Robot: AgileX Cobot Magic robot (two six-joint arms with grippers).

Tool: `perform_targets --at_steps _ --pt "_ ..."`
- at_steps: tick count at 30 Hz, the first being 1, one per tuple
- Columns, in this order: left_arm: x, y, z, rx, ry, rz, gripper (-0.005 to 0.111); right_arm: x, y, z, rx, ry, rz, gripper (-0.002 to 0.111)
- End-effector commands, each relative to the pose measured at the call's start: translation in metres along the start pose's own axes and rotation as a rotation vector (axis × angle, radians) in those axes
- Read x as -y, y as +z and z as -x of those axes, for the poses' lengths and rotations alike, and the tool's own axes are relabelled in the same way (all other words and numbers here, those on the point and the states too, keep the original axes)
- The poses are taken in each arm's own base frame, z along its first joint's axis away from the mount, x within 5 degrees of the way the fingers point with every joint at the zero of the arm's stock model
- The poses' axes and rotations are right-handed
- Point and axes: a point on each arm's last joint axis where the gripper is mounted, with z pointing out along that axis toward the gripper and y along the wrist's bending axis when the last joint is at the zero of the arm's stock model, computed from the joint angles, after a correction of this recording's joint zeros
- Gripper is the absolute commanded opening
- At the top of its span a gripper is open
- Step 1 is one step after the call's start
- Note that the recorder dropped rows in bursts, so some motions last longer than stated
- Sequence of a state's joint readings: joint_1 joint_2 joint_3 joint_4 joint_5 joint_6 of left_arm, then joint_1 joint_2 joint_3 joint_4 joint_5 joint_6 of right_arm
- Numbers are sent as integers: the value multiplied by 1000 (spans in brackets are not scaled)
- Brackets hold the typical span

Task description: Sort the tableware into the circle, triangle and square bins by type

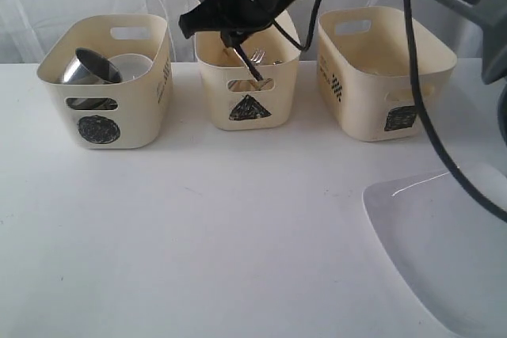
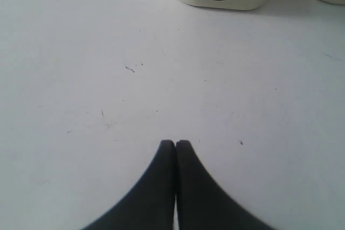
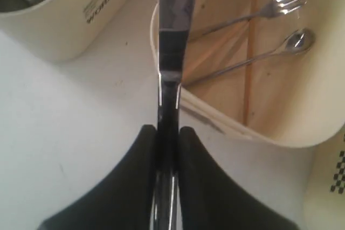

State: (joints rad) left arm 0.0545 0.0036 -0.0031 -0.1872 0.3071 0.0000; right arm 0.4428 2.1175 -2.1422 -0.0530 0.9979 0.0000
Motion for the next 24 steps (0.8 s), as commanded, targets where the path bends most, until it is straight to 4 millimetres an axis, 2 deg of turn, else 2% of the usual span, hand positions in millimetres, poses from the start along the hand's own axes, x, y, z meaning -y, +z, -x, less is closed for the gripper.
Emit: perform_targets --at_steps 1,11,15,24 --pt "0 0 -1 0 -2 -9 0 18 6 9 116 50 -30 0" --pt "0 0 -1 0 -2 -9 0 33 87 10 363 47 -57 0" --pt "0 0 -1 0 -2 -9 0 35 83 13 383 -61 -71 0" --pt "0 0 -1 0 -2 -9 0 41 84 11 361 -52 -80 0"
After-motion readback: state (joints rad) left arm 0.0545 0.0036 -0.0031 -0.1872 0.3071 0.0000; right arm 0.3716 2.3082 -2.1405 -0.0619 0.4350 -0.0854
